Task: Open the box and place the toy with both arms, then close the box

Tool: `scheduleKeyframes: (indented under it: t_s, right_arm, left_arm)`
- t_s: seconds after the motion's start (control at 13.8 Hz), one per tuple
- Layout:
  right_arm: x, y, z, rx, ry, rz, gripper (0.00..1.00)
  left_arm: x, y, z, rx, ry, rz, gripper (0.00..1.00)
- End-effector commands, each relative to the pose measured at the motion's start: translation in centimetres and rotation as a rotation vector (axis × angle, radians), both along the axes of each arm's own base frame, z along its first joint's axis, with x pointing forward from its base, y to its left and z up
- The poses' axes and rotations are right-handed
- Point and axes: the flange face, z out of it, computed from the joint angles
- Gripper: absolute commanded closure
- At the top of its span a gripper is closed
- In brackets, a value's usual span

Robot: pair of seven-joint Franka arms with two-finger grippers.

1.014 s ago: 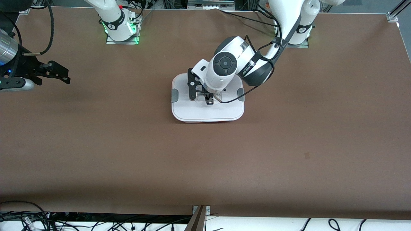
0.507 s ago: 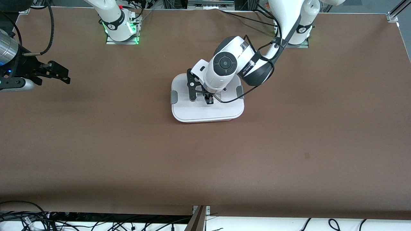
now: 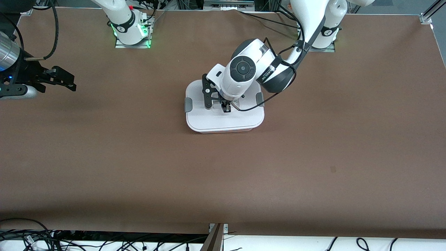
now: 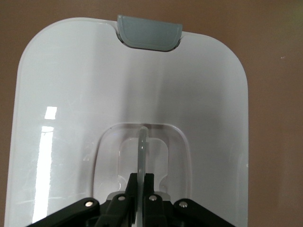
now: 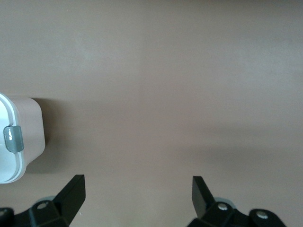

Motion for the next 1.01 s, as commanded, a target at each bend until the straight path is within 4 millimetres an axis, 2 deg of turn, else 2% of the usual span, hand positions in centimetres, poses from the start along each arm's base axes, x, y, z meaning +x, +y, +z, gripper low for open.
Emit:
scheduleKeyframes:
  t_s: [0.0, 0.29, 0.58, 0.94]
  right_arm:
    - [0.2, -0.1, 0.6, -0.015, -0.009, -0.001, 0.0]
    - [0.2, -0.1, 0.5, -0.016, -0.009, -0.001, 0.0]
    - [0.2, -0.1, 0.5, -0.016, -0.008, -0.001, 0.0]
    - [0.2, -0.2, 0.6, -0.014, -0.011, -0.003, 0.0]
  left_arm:
    - [-0.5, 0.2, -0.2, 0.011, 0.033, -0.014, 1.0]
    - [-0.9, 0.5, -0.5, 0.039, 0.067, -0.034, 1.0]
    - [-0.3, 0.8, -0.3, 0.032, 0.057, -0.023, 1.0]
    - [0.2, 1.0, -1.6, 0.033, 0.075, 0.01, 1.0]
